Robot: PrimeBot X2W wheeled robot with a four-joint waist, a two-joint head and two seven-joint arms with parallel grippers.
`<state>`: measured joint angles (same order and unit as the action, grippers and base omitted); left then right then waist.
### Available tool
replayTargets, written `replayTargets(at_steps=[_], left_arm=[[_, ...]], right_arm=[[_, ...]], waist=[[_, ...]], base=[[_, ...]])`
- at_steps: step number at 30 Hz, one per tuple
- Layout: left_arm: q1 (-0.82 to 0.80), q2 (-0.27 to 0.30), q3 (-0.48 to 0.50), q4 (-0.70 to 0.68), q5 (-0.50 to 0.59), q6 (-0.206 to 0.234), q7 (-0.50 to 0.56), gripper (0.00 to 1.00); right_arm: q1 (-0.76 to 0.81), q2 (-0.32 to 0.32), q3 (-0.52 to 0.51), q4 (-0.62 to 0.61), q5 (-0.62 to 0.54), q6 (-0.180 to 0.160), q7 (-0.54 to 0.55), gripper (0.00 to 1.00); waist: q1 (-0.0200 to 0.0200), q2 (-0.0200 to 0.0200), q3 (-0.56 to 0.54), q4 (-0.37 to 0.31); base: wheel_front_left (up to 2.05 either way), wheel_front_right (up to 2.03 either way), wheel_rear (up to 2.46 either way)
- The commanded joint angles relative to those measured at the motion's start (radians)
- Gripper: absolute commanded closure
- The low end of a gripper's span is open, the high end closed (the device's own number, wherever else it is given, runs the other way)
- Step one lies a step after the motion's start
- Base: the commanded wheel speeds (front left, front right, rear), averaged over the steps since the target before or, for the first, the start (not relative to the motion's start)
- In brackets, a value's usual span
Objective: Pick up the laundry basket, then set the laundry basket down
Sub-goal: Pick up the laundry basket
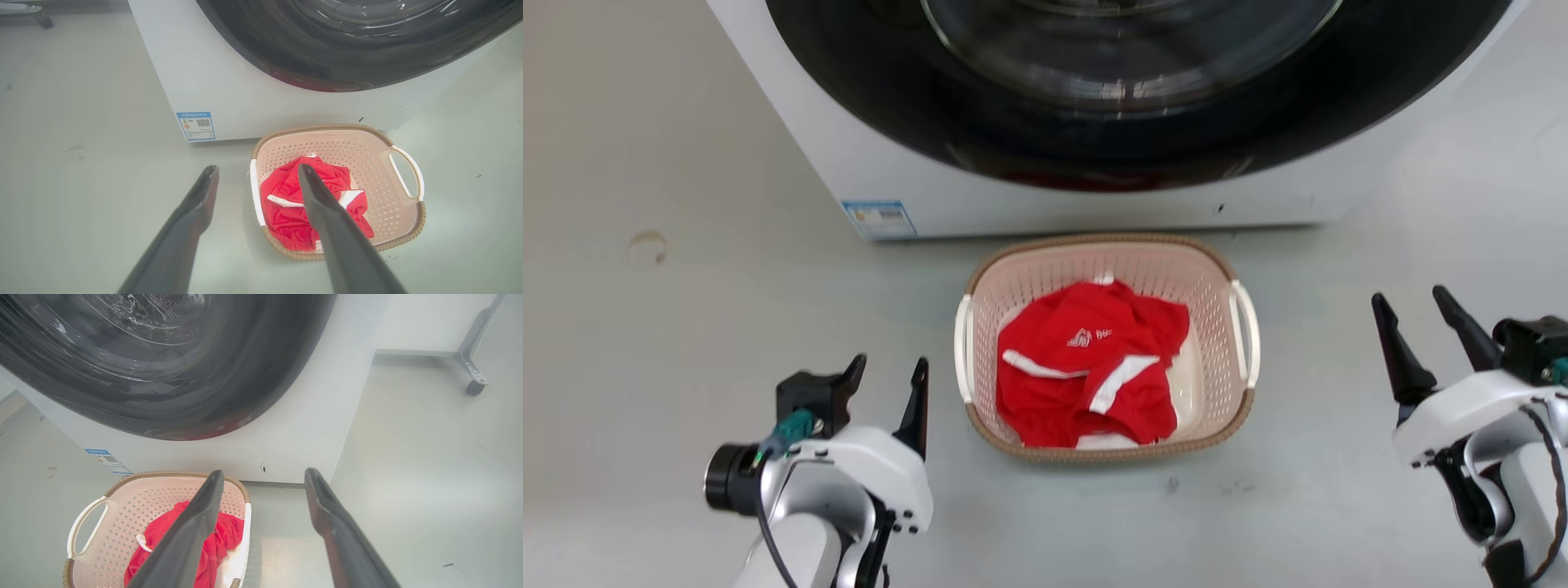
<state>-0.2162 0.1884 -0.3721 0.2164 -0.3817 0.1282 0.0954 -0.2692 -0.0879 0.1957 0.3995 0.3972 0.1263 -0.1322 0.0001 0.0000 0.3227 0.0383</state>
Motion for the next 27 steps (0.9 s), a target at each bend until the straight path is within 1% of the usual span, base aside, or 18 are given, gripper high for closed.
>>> replayTargets(at_steps=[1,3,4,8,10,11,15,21,27], left_arm=[[-0.072,0.001,0.023,0.0,-0.003,-0.014,-0.02,0.0],[-0.108,-0.015,0.019,0.025,-0.008,-0.025,-0.037,0.0],[-0.108,-0.015,0.019,0.025,-0.008,-0.025,-0.037,0.0],[-0.173,-0.043,0.015,0.083,-0.016,-0.045,-0.077,0.0],[-0.202,-0.058,0.014,0.118,-0.024,-0.057,-0.1,0.0],[-0.231,-0.071,0.011,0.156,-0.03,-0.068,-0.124,0.0],[-0.289,-0.096,0.008,0.227,-0.049,-0.092,-0.18,0.0],[-0.384,-0.12,-0.007,0.335,-0.072,-0.132,-0.255,0.0],[-0.483,-0.13,-0.036,0.46,-0.083,-0.173,-0.296,0.0]], right_arm=[[-0.044,-0.027,0.028,-0.019,0.024,0.004,-0.015,0.0],[-0.063,-0.039,0.032,-0.014,0.038,0.004,-0.024,0.0],[-0.063,-0.039,0.032,-0.014,0.038,0.004,-0.024,0.0],[-0.097,-0.051,0.031,-0.009,0.075,0.004,-0.061,0.0],[-0.112,-0.06,0.033,-0.004,0.087,0.004,-0.078,0.0],[-0.126,-0.066,0.036,0.001,0.096,0.004,-0.093,0.0],[-0.156,-0.071,0.044,0.011,0.12,0.004,-0.115,0.0],[-0.199,-0.072,0.075,0.021,0.14,0.004,-0.127,0.0],[-0.239,-0.058,0.088,0.034,0.15,0.004,-0.129,0.0]], waist=[[-0.0001,0.0,0.141,0.016],[-0.0001,0.0,0.188,0.022],[-0.0001,0.0,0.188,0.022],[-0.0001,0.0,0.273,0.031],[-0.0001,0.0,0.313,0.035],[-0.0001,0.0,0.35,0.04],[-0.0001,0.0,0.42,0.049],[-0.0001,0.0,0.505,0.065],[-0.0001,0.0,0.558,0.074]], base=[[0.0,0.0,0.0],[0.0,0.0,0.0],[0.0,0.0,0.0],[0.0,0.0,0.0],[0.0,0.0,0.0],[0.0,0.0,0.0],[0.0,0.0,0.0],[0.0,0.0,0.0],[0.0,0.0,0.0]])
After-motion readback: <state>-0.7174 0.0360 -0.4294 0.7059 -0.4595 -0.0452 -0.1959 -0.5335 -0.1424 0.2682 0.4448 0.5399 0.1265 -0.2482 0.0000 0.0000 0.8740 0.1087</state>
